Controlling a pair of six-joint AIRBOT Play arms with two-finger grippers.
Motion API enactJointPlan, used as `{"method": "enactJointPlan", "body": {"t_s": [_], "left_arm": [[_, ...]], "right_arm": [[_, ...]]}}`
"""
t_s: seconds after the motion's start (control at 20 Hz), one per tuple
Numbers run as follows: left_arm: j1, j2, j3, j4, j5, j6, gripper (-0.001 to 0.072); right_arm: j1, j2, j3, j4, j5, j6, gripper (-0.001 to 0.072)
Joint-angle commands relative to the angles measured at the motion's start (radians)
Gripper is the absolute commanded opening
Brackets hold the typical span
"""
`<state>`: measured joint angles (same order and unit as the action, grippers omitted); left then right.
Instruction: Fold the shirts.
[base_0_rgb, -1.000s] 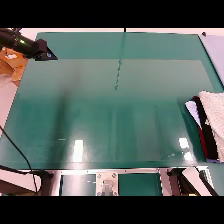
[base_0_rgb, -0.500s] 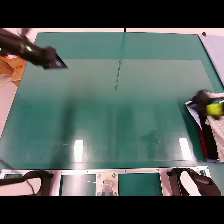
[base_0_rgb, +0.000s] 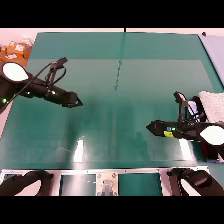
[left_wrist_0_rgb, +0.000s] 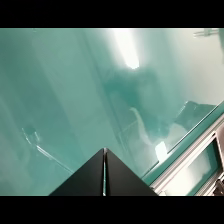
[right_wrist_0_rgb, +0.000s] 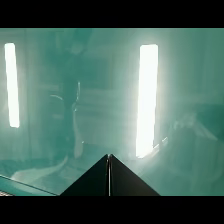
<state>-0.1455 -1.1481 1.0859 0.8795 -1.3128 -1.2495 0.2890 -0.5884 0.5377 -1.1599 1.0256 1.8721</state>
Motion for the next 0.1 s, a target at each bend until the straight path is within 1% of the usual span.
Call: {"method": "enactJointPlan", "body": {"t_s": [0.0, 0.05], "left_arm": [[-0.007, 0.012, -0.029, -0.001, 0.014, 0.002, 0.002], [-0.007, 0.012, -0.029, -0.001, 0.015, 0.002, 0.002]], "right_arm": [[0.034, 0.006, -0.017, 0.0, -0.031, 0.005, 0.0015], [0.034, 0.006, -0.017, 0.0, -0.031, 0.005, 0.0015]]}}
